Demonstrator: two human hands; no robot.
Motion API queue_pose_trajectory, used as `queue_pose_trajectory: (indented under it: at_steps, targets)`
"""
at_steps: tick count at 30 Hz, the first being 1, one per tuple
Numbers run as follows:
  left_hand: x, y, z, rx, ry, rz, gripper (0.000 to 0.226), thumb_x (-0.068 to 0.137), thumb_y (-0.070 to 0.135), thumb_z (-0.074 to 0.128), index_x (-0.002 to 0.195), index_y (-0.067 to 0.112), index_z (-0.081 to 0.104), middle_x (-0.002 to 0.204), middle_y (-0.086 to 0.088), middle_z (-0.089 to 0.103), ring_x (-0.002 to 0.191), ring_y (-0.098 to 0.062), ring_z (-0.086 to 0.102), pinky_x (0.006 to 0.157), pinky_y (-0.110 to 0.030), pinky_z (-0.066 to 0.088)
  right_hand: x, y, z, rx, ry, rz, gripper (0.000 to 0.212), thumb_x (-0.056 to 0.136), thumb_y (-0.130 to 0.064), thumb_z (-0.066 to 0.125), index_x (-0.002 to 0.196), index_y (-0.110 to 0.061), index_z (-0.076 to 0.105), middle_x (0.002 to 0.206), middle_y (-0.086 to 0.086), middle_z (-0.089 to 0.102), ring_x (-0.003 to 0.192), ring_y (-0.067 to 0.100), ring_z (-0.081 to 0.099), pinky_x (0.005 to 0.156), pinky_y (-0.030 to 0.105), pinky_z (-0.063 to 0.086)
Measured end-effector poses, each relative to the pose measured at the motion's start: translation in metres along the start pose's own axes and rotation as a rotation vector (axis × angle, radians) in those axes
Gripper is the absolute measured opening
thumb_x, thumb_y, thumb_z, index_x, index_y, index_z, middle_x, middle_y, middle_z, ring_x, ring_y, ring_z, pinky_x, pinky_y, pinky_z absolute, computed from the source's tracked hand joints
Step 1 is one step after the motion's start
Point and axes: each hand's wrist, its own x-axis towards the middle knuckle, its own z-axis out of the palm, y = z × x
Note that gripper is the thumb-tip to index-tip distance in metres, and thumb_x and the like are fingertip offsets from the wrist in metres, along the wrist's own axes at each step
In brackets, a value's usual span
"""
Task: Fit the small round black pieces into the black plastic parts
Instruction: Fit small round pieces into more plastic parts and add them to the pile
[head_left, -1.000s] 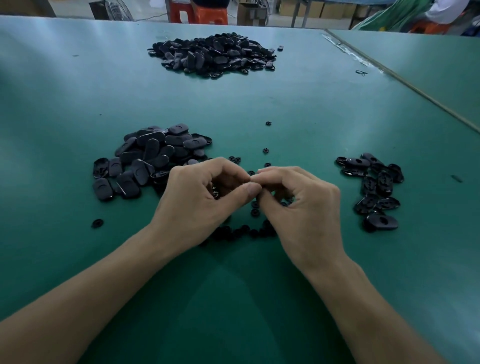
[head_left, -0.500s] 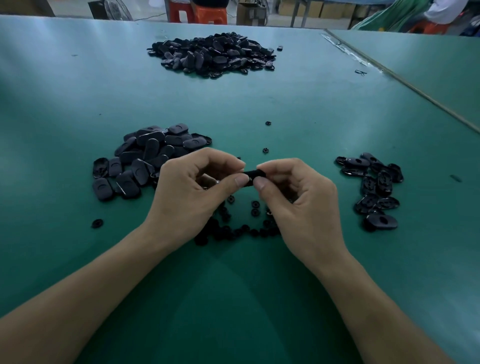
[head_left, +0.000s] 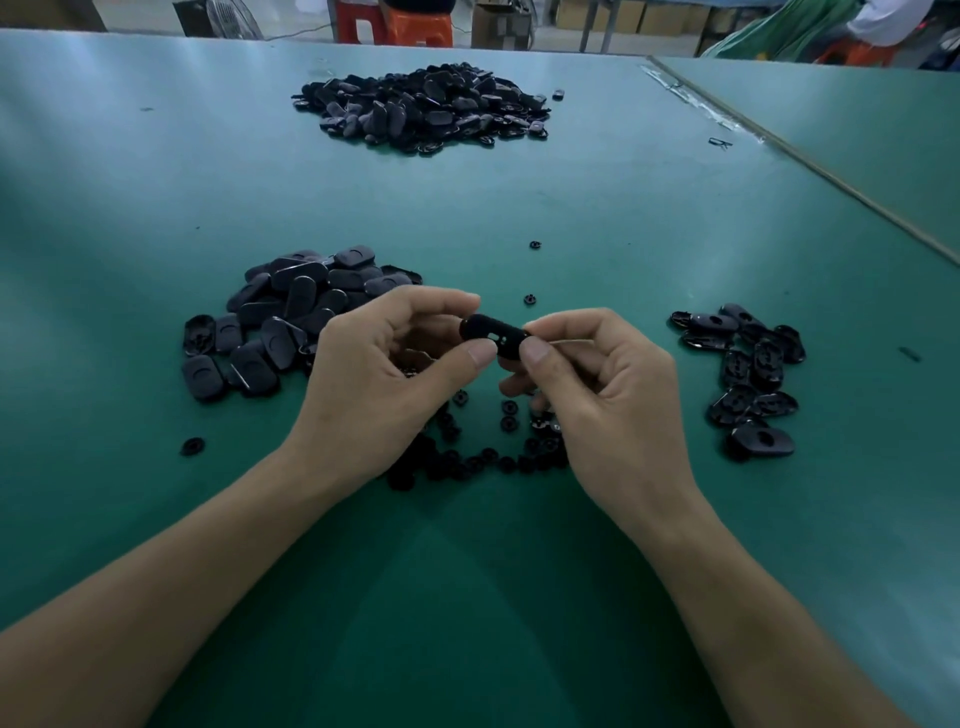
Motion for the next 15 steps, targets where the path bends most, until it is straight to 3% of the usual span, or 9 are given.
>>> queue_pose_trajectory:
  at_steps: [4,7,12,15]
  targets:
    - [0.000,-0.001,0.000,0.038,-0.023,0.033,0.016,0.083,0.018,0.077,0.097,0.025,0.073,0.085,0.011,0.075,0.072,-0.002,0.067,0.070,-0.017,0.053,-0.002,0.003,0.002,-0.147,-0.046,-0.037,0.016,0.093,-0.011,0.067,0.089,-0.026,0.066,0.080,-0.011,0.074,0.076,0.007,0.072,0.066,0.017,0.052]
    - [0.001,-0.002,0.000,0.026,0.005,0.045,0.022,0.089,0.011,0.073,0.104,0.027,0.070,0.086,0.016,0.073,0.075,-0.002,0.069,0.072,-0.016,0.053,-0.001,0.007,-0.002,-0.372,0.000,-0.063,0.015,0.089,-0.012,0.071,0.088,-0.027,0.071,0.076,-0.017,0.070,0.076,0.002,0.066,0.067,0.009,0.048]
    - [0.000,-0.001,0.001,-0.057,0.024,0.058,0.029,0.101,0.008,0.053,0.121,0.028,0.060,0.102,-0.012,0.064,0.086,-0.016,0.075,0.075,-0.025,0.060,-0.001,0.011,-0.011,-0.715,0.011,-0.060,0.010,0.085,-0.032,0.073,0.094,-0.027,0.074,0.084,-0.016,0.060,0.091,0.009,0.055,0.077,0.021,0.045]
    - [0.000,0.002,0.001,-0.061,0.010,0.058,0.034,0.103,0.007,0.050,0.125,0.032,0.057,0.109,-0.018,0.059,0.082,-0.016,0.076,0.072,-0.027,0.061,-0.002,0.013,-0.010,-0.819,-0.059,-0.054,0.016,0.084,-0.043,0.072,0.093,-0.030,0.075,0.085,-0.016,0.052,0.095,0.007,0.045,0.075,0.015,0.036]
